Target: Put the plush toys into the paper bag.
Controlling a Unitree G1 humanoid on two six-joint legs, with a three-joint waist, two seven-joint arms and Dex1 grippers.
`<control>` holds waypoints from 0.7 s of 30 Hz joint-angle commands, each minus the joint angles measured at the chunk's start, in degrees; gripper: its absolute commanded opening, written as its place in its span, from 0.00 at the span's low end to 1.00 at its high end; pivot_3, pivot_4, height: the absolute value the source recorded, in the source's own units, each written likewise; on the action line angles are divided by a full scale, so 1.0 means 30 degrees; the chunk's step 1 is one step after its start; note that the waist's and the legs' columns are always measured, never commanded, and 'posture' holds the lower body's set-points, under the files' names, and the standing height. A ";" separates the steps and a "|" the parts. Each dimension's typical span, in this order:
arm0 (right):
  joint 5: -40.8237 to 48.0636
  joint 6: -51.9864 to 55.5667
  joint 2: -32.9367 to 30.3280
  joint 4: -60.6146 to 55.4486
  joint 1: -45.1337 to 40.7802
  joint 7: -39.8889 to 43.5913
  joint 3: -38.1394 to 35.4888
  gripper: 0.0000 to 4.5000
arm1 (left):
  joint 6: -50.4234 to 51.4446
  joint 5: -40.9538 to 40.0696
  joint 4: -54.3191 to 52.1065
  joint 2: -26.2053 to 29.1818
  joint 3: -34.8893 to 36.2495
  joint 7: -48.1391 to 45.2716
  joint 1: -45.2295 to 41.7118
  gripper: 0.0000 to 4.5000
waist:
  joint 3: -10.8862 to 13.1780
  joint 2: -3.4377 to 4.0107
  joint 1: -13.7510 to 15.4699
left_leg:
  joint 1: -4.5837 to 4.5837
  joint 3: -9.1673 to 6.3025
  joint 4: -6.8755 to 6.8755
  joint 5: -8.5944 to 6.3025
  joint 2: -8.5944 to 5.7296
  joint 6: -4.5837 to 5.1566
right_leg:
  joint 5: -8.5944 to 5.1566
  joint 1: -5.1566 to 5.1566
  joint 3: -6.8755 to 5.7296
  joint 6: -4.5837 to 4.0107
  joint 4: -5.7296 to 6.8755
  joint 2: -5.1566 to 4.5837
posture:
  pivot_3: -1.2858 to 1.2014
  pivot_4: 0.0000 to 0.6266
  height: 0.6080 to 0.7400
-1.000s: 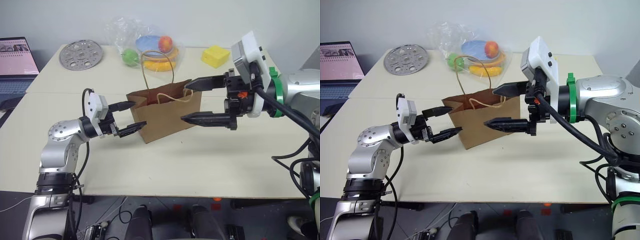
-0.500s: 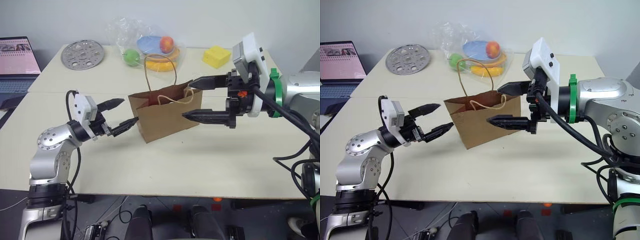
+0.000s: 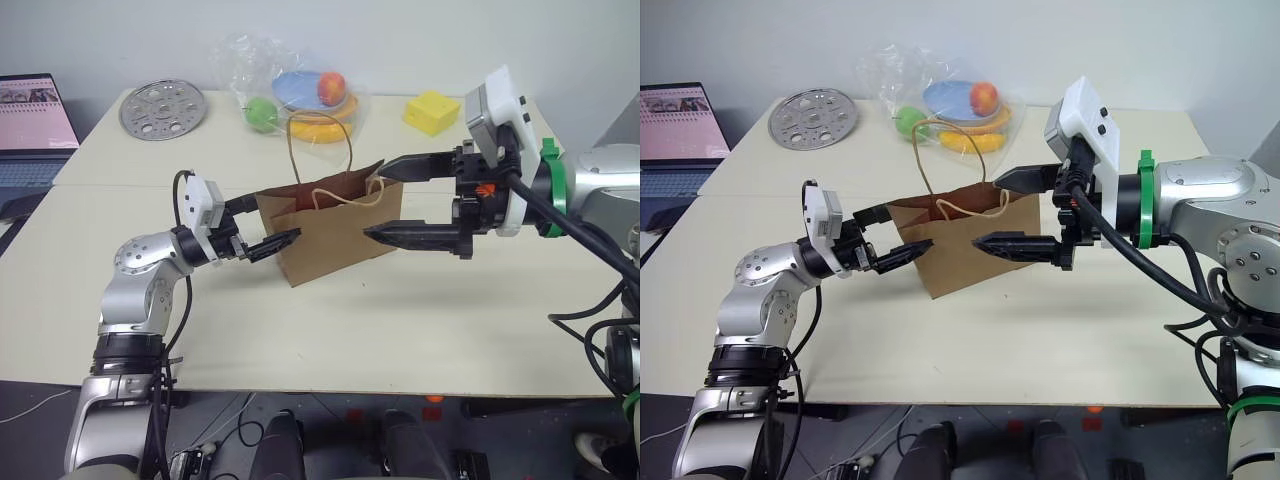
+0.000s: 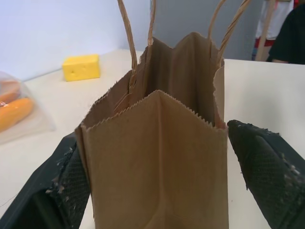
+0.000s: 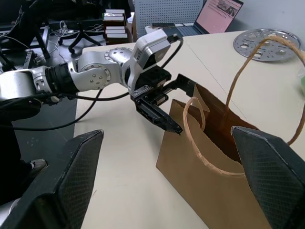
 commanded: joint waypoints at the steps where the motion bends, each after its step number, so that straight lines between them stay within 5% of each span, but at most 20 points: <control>1: 0.0515 -0.0083 -0.0419 -0.0790 -0.0296 -0.0136 -0.0905 1.00 | -0.0528 0.0444 0.0772 0.0400 -0.0059 -0.0474 -0.0331 0.96 | 0.0000 0.0000 -0.0021 | 0.0000 0.0001 0.0000 0.0000 0.0000 0.0000 | 0.0000 0.0000 0.0000 0.0000 0.0000 0.0000 | 0.52 0.24 1.00; 15: 0.0366 -0.0480 -0.0861 -0.0708 -0.0189 -0.0546 -0.1058 1.00 | -0.0884 0.0223 0.1752 0.0132 0.0079 -0.1615 -0.1193 0.04 | 0.0000 0.0000 -0.0021 | 0.0000 -0.0001 0.0000 0.0000 0.0000 0.0000 | 0.0000 -0.0001 -0.0001 0.0000 0.0002 -0.0001 | 0.52 0.24 1.00; 21: -0.1512 -0.1649 -0.3306 0.1865 -0.1254 0.1300 -0.1345 1.00 | 0.0994 -0.0745 0.1968 0.0316 -0.0563 -0.4170 -0.2778 0.01 | 0.0015 -0.0002 0.0052 | -0.0003 0.0000 0.0006 0.0001 -0.0004 0.0000 | 0.0000 0.0002 -0.0001 0.0001 -0.0004 -0.0002 | 0.52 0.24 1.00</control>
